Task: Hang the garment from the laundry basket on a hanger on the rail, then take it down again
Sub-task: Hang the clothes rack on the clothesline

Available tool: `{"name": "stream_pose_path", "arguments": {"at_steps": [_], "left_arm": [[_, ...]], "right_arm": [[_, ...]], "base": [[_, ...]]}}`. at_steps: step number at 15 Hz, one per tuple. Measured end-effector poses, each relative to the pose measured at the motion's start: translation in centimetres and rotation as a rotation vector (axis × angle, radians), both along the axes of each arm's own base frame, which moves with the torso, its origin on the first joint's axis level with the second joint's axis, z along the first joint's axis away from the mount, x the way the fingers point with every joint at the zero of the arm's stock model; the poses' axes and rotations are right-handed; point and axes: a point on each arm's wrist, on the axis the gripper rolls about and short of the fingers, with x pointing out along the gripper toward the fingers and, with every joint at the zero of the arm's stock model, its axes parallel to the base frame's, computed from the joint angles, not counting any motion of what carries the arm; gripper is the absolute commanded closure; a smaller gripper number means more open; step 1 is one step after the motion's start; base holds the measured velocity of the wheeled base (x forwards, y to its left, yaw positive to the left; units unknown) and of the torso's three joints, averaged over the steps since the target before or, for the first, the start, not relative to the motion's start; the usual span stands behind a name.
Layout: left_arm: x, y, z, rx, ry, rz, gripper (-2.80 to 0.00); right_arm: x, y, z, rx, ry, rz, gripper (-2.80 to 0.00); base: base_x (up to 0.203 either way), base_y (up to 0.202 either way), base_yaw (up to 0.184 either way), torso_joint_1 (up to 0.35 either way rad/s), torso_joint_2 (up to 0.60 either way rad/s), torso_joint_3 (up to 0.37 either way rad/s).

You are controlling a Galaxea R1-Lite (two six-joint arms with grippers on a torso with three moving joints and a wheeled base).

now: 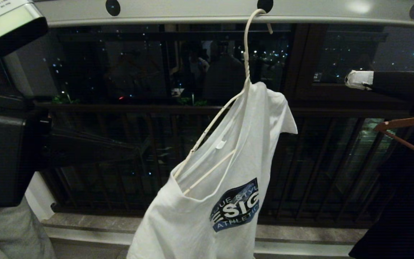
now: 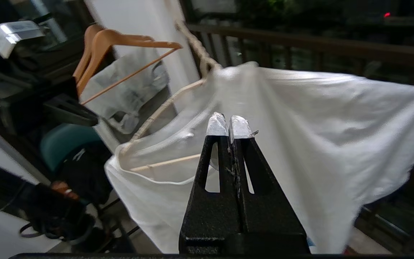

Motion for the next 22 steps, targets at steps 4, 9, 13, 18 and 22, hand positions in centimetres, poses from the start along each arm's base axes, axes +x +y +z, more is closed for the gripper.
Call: {"name": "stream_pose_path", "arguments": {"at_steps": [4, 9, 13, 18, 22], "left_arm": [[0.0, 0.0, -0.2, -0.002, 0.015, 0.002, 0.0], [1.0, -0.8, 0.1, -0.014, 0.016, 0.002, 0.0], [2.4, -2.7, 2.0, -0.096, 0.002, -0.009, 0.0], [3.3, -3.7, 3.2, -0.118, -0.017, -0.02, 0.0], [4.0, -4.2, 3.6, -0.119, -0.031, -0.005, 0.0]], "right_arm": [[0.4, 0.8, -0.1, -0.01, 0.009, 0.02, 0.0], [1.1, 1.1, -0.8, -0.024, 0.048, -0.023, 0.0], [1.1, 1.7, -2.0, -0.054, 0.119, -0.004, 0.0], [1.1, 4.6, -3.2, -0.09, 0.172, 0.124, 0.0], [0.6, 7.9, -4.4, -0.134, 0.212, 0.215, 0.0]], "base": [[0.0, 0.0, 0.0, 0.0, 0.0, 0.0], [0.0, 0.0, 0.0, 0.0, 0.0, 0.0], [0.0, 0.0, 0.0, 0.0, 0.0, 0.0], [0.0, 0.0, 0.0, 0.0, 0.0, 0.0], [0.0, 0.0, 0.0, 0.0, 0.0, 0.0]]}}
